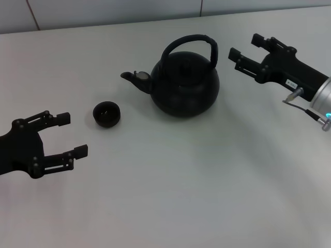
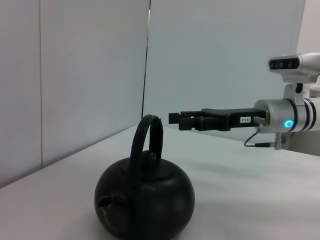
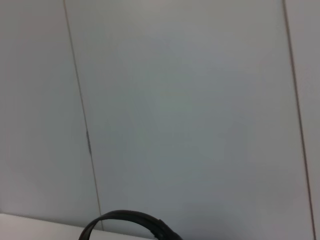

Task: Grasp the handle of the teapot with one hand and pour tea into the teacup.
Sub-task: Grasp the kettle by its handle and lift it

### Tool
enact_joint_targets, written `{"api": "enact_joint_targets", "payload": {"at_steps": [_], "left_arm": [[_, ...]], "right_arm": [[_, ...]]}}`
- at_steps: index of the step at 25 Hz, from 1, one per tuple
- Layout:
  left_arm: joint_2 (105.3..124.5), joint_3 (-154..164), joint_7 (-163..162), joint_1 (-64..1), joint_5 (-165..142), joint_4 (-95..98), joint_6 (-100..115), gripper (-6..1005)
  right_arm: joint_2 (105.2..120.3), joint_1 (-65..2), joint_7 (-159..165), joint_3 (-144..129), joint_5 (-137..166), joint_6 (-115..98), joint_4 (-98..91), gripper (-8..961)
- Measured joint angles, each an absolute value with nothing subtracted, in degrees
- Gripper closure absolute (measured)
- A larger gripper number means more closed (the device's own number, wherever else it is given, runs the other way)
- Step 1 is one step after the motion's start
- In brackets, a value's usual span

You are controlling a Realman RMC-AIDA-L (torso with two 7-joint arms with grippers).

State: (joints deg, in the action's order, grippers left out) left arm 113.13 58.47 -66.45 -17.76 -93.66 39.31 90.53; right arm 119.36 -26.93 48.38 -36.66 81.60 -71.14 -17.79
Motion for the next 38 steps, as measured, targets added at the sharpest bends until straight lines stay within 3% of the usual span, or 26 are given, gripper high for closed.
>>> {"api": "enact_joint_targets", "payload": {"at_steps": [38], "left_arm": [[113.85,58.5,-66.1,-17.8,-95.3,39.3,89.0,144]], "right_arm": [[119.48,-34.0,47.8,-36.6,81.4,-61.8,-12.0,166]]}}
